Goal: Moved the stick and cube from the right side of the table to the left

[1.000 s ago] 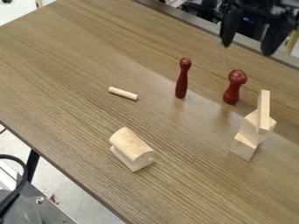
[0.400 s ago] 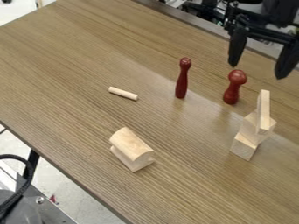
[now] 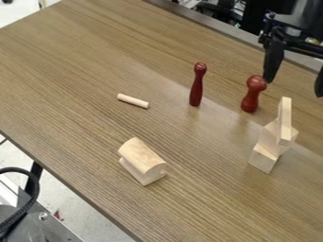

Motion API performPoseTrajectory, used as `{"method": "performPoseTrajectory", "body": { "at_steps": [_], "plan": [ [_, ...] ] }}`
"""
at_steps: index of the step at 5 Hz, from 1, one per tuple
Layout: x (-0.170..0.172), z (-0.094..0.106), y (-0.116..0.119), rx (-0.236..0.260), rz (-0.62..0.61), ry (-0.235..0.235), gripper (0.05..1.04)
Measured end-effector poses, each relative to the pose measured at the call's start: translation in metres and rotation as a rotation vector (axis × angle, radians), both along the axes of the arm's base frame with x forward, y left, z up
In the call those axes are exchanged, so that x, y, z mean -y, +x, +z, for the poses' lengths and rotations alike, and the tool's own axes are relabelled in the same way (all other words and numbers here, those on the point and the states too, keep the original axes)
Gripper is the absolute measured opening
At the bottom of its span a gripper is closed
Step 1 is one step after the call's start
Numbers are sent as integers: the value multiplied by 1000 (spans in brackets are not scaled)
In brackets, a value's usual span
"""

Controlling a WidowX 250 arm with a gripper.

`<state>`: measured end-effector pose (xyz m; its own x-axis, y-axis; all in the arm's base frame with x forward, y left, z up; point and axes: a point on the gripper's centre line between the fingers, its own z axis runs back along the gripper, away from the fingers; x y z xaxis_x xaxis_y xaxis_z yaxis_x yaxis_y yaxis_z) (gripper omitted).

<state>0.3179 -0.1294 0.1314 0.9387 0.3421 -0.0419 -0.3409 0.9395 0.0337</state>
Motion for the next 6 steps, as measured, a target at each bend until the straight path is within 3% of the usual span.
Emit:
{"method": "performPoseTrajectory", "body": {
  "at_steps": [4, 6],
  "plan": [
    [6, -34, -13, -43, -4, -33, 997],
    [8, -43, -14, -39, -23, -64, 997]
  ]
}}
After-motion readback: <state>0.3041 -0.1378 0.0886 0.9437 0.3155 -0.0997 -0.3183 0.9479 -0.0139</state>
